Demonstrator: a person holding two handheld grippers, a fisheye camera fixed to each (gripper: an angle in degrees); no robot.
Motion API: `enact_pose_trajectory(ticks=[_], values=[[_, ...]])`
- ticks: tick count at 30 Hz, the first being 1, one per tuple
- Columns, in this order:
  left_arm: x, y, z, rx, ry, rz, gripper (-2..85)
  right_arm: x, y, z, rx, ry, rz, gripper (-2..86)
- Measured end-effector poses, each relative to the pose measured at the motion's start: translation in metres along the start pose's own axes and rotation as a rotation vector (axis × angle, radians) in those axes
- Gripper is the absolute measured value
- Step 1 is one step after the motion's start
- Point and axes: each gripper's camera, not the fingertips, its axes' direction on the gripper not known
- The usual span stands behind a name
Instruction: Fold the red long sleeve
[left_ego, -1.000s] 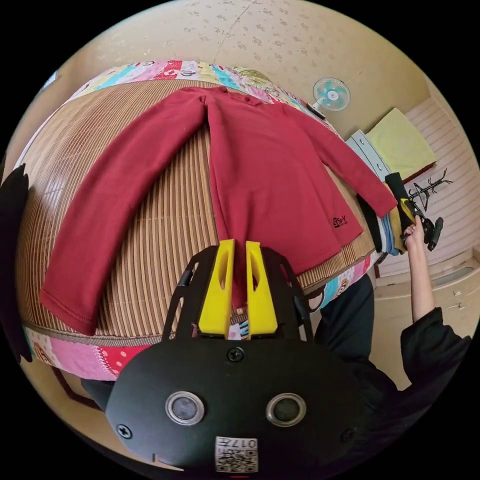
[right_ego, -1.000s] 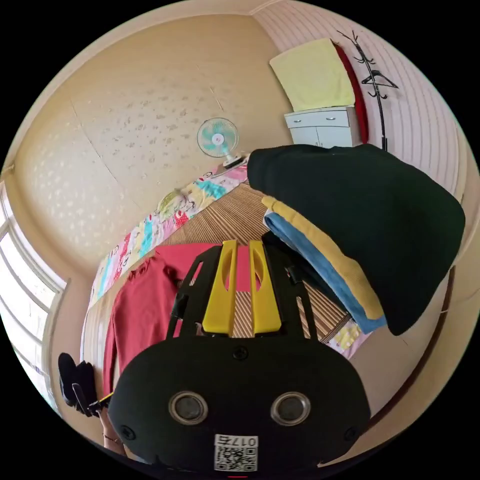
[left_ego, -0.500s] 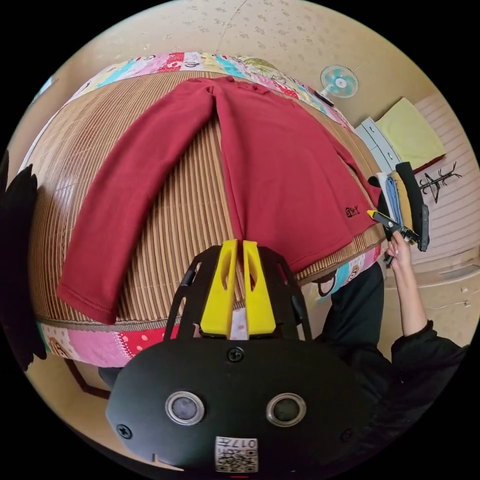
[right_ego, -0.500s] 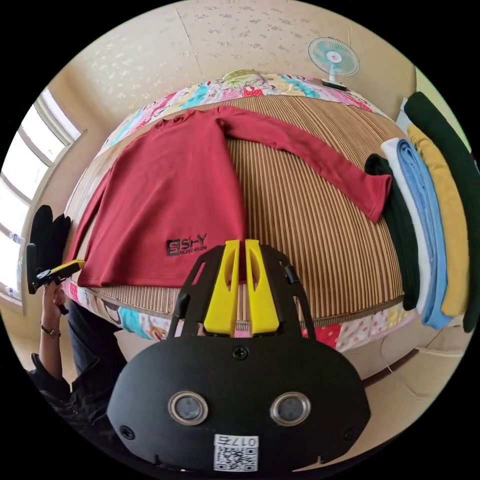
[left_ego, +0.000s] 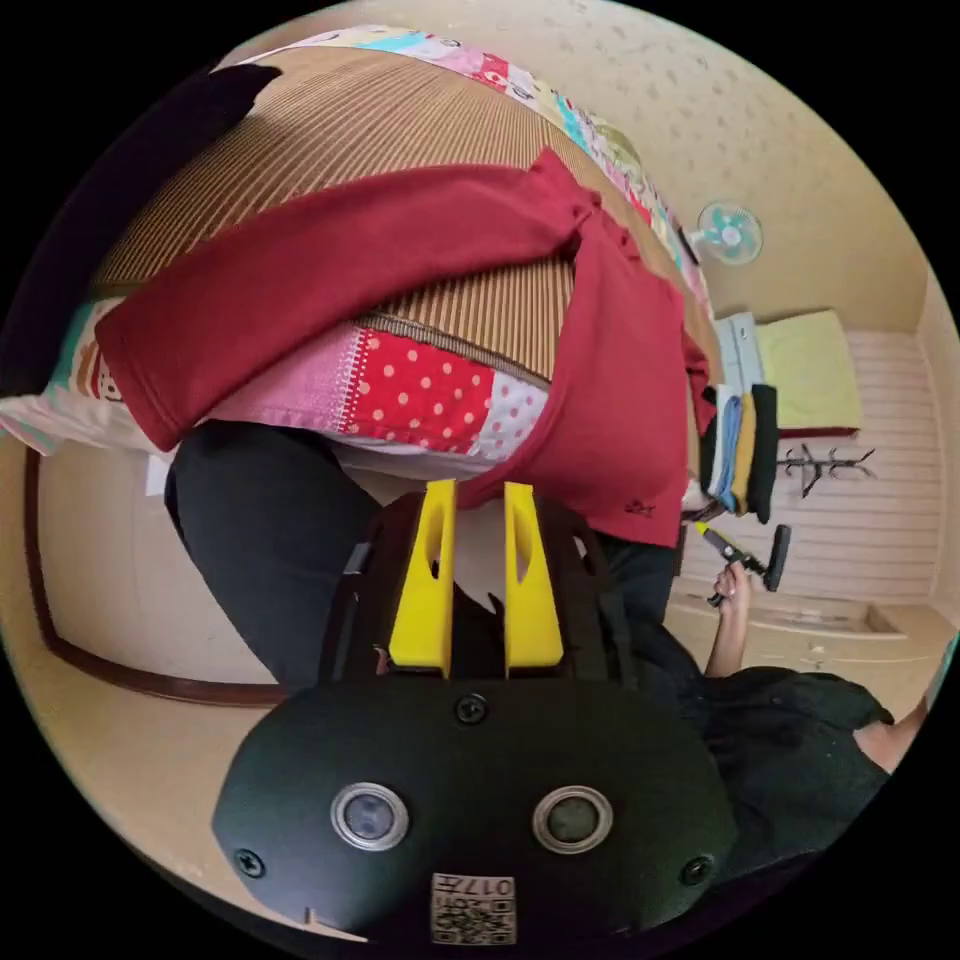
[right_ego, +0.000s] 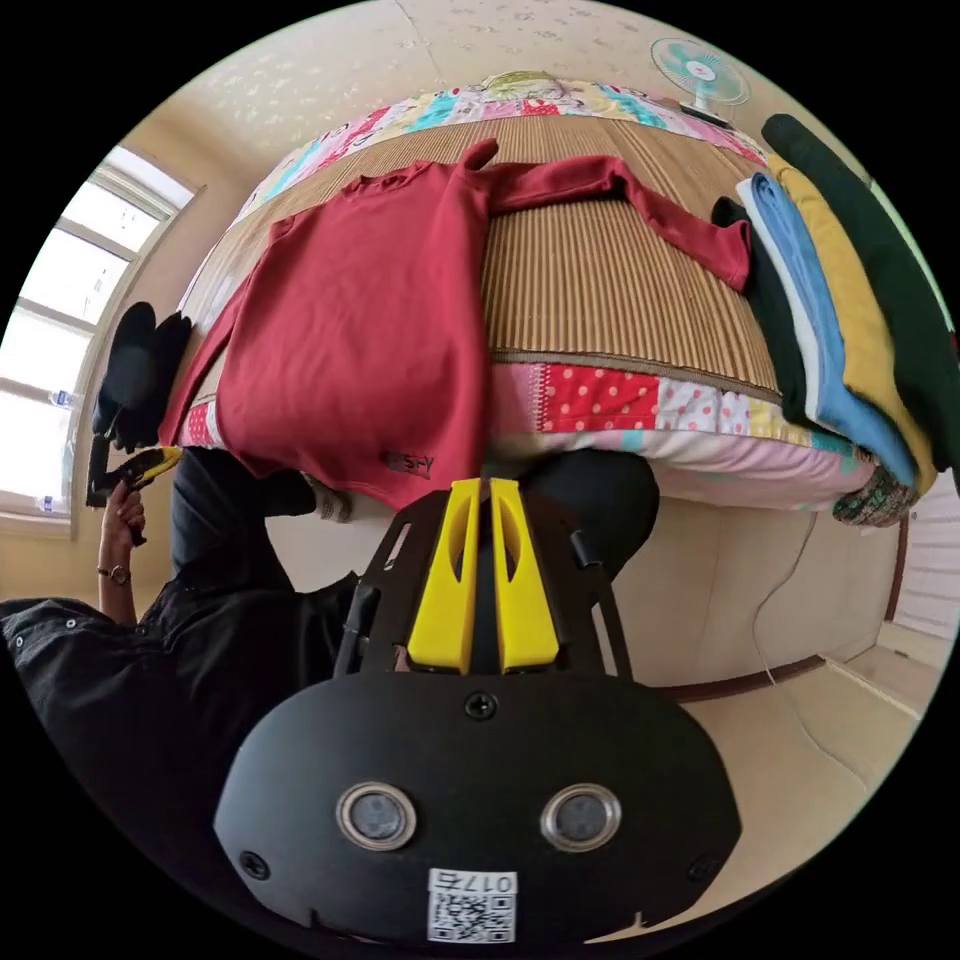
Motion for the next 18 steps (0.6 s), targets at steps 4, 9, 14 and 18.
enact_pose_trajectory(ticks=[4,9,14,18], values=[[-0.049,-0.006,-0.033,0.364,0.033,-0.266,13.7,-0.008,-0.027,-0.012,0.129,-0.076,-0.021,2.1],[-0.075,-0.017,-0.033,0.467,-0.083,-0.413,16.7,-0.078,-0.064,-0.002,0.212,-0.193,-0.267,2.4],[-0.127,-0.040,-0.001,0.423,-0.071,-0.459,12.2,-0.179,-0.100,0.047,0.179,-0.262,-0.508,2.7],[-0.165,-0.035,0.016,0.446,-0.034,-0.468,7.7,-0.250,-0.126,0.079,0.180,-0.191,-0.618,3.1]])
